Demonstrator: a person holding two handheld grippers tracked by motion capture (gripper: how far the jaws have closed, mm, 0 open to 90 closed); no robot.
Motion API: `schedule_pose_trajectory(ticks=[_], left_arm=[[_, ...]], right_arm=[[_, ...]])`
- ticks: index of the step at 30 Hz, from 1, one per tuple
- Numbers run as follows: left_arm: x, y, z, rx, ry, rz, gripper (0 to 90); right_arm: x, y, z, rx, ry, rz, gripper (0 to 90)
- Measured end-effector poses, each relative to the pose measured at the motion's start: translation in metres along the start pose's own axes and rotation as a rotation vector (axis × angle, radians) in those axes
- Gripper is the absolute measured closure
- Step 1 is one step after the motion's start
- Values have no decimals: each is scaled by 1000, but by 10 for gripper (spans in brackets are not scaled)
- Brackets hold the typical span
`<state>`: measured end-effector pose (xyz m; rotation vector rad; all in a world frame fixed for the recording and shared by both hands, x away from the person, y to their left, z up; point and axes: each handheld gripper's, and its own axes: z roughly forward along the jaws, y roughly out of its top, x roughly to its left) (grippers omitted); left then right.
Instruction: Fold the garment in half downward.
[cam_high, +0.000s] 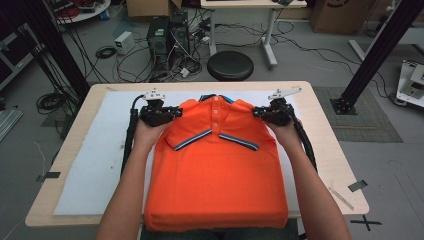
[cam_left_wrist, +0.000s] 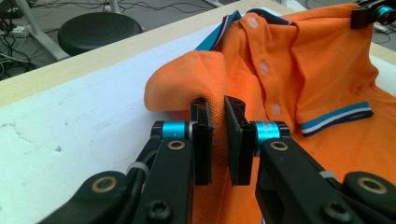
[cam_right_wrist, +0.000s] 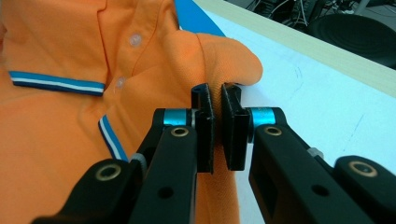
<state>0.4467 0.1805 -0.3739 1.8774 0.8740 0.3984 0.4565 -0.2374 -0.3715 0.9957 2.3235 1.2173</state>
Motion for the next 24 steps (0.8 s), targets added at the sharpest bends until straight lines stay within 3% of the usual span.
schedule_pose_trajectory(ticks=[14,18,24], left_arm=[[-15,-12,-26,-51,-41,24,818],[-24,-16,-33,-46,-42,48,818],[-34,-27,-45,-84,-63,52,817]], right_arm=[[16,-16,-24,-41,21,-30,857],[24,-21,-32,-57,32,-46,857],[34,-31,-44,-68,44,-69,856]])
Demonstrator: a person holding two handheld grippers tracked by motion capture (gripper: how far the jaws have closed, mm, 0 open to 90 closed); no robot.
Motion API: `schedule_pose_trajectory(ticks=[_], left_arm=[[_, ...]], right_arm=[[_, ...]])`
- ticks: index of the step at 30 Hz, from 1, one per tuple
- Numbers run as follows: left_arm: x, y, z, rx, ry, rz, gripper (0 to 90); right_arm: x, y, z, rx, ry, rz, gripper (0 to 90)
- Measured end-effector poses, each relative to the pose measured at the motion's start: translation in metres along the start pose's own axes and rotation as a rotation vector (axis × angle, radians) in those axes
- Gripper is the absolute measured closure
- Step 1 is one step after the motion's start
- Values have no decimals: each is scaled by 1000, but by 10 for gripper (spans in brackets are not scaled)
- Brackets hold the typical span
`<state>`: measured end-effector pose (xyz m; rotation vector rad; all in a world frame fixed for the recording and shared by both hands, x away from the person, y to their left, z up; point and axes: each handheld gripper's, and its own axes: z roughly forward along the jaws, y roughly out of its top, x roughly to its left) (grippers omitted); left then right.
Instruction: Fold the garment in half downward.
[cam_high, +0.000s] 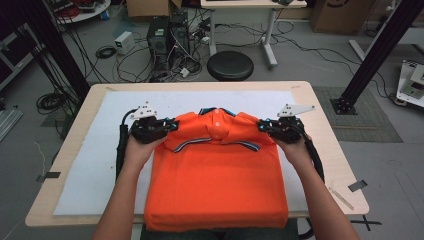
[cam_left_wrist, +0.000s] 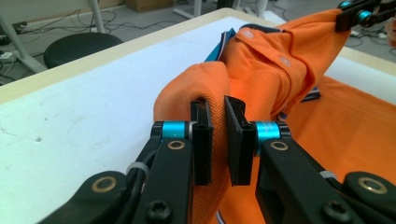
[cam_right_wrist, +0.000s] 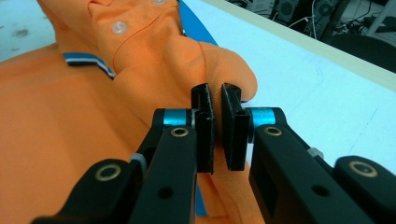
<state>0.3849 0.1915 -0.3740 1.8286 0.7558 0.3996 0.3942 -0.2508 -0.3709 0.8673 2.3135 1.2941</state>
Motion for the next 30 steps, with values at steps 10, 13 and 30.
schedule_pose_trajectory(ticks=[10,13,30], left_arm=[[-18,-22,-15,15,-35,21,817],[-24,-29,-19,19,-43,30,817],[-52,-67,-36,73,-84,49,812]], right_arm=[[27,-19,-14,-5,15,-43,855],[32,-24,-16,-5,24,-51,855],[63,-60,-37,20,58,-79,850]])
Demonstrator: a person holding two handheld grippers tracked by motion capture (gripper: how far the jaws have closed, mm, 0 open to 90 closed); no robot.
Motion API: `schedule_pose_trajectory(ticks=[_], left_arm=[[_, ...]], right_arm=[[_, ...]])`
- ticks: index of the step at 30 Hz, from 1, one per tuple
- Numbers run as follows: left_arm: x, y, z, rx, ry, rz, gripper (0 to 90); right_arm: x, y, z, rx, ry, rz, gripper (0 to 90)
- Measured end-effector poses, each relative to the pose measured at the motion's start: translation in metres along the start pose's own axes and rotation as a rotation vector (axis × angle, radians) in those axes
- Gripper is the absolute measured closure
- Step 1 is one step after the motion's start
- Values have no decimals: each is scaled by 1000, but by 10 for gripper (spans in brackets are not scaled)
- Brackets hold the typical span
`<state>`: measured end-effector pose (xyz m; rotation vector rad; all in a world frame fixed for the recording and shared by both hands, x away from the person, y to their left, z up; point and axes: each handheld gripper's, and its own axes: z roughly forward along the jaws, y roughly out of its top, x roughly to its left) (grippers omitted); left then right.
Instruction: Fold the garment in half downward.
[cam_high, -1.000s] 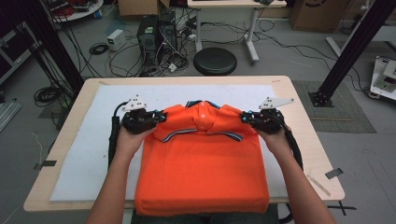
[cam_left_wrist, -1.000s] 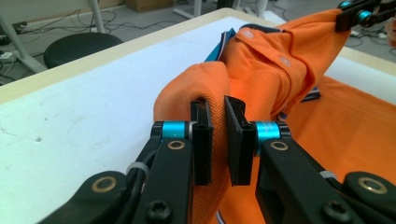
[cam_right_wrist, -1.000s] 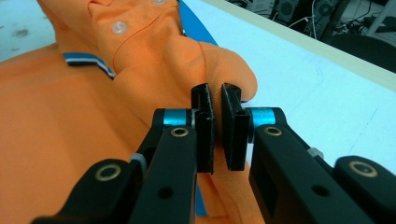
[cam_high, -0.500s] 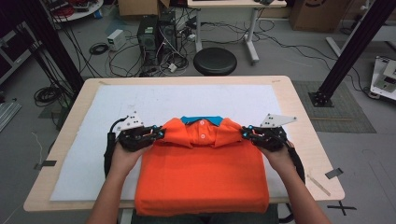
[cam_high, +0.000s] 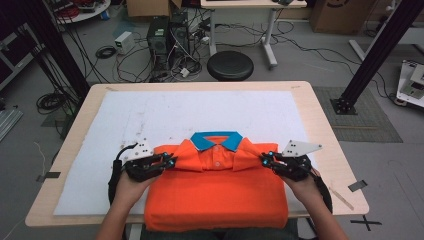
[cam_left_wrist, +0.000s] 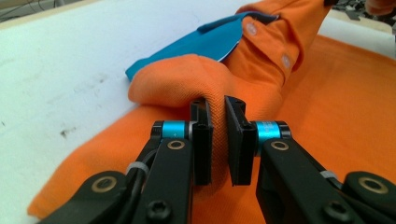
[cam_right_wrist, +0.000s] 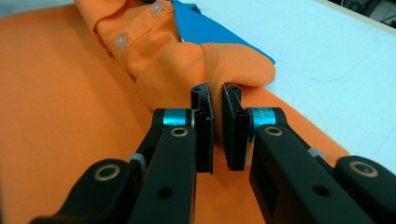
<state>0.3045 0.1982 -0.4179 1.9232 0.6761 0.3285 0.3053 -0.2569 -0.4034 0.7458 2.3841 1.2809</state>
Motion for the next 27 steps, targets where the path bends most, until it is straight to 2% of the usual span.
schedule_pose_trajectory(ticks=[1,2,3,4,7,9,14,16,20,23,27], left_arm=[[0,-1,0,0,-2,-6,798],[0,-2,0,-2,1,-16,744],[1,-2,0,0,13,-30,632],[3,-1,0,1,15,-43,554],[5,0,1,-17,15,-57,420],[7,1,2,-21,17,-58,408],[19,1,5,3,65,-79,344],[25,0,6,25,106,-87,313],[40,-1,5,44,161,-109,298],[50,-1,6,52,185,-124,295],[63,-3,9,67,205,-169,292]], right_arm=[[2,-2,0,6,6,9,834],[2,-4,0,5,12,12,786],[2,-6,1,1,14,25,723],[1,-8,0,-3,17,41,698],[-3,-9,-4,-21,13,75,613],[-8,-9,-8,-30,4,95,597],[-25,-10,-12,-41,-63,143,554],[-32,-10,-11,-27,-87,160,541],[-48,-9,-4,5,-128,188,512],[-59,-9,2,28,-151,208,484],[-67,-9,11,68,-167,225,455]])
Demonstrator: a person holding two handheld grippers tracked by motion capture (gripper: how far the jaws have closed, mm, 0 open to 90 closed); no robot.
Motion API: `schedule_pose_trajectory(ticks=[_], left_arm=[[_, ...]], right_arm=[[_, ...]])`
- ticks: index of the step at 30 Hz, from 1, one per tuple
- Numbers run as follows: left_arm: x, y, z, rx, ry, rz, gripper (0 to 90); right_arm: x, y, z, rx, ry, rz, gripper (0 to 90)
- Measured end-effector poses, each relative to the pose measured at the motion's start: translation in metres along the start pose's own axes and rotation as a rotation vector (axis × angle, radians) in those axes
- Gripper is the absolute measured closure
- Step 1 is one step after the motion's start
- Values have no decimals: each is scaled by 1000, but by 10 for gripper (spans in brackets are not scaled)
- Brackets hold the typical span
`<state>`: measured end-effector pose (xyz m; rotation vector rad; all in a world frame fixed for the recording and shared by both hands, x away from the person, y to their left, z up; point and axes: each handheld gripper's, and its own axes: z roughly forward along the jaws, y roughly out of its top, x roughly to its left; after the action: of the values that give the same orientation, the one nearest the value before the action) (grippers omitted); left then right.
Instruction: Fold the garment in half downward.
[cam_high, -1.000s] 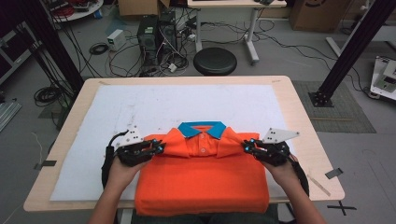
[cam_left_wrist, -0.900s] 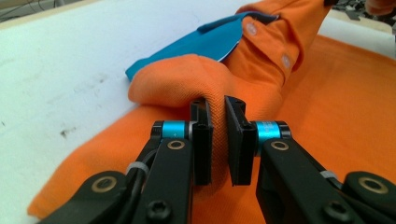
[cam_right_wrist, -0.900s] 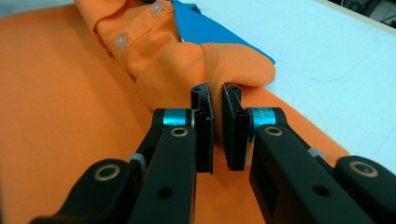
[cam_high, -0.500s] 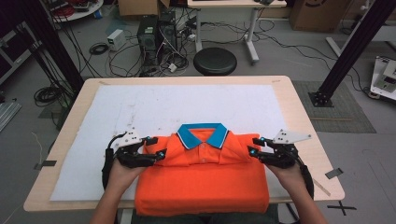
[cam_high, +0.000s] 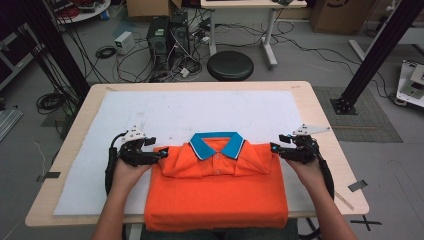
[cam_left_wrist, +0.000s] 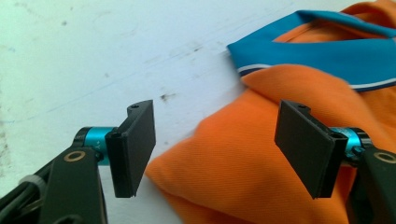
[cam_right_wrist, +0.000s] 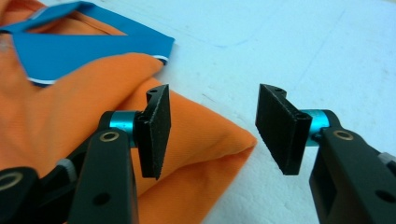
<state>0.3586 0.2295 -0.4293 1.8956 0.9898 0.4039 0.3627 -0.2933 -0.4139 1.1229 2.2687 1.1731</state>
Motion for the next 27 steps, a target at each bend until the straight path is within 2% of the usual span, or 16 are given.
schedule_pose_trajectory(ticks=[4,8,12,14,15,17,21,23,24,26,27], left_arm=[[6,-3,8,32,13,-30,292],[7,-6,14,92,41,-24,292],[9,-8,18,131,54,-32,292],[11,-10,20,141,43,-57,292],[12,-11,20,139,42,-61,293],[11,-11,19,139,40,-49,309],[6,-12,19,135,0,-29,476],[5,-12,19,139,-15,-14,574],[4,-12,19,143,-21,-1,636],[1,-12,20,145,-35,20,731],[0,-11,20,147,-28,32,755]], right_arm=[[-5,-1,9,28,-8,18,435],[-12,-4,17,82,-24,39,417],[-17,-8,26,149,-28,48,409],[-18,-11,29,166,-23,38,408],[-17,-12,30,176,-17,47,411],[-15,-13,32,178,-4,37,463],[-9,-12,34,181,25,16,605],[-9,-12,34,181,59,23,737],[-9,-12,34,177,69,18,774],[-7,-11,32,180,51,-6,815],[-7,-10,31,181,36,-24,824]])
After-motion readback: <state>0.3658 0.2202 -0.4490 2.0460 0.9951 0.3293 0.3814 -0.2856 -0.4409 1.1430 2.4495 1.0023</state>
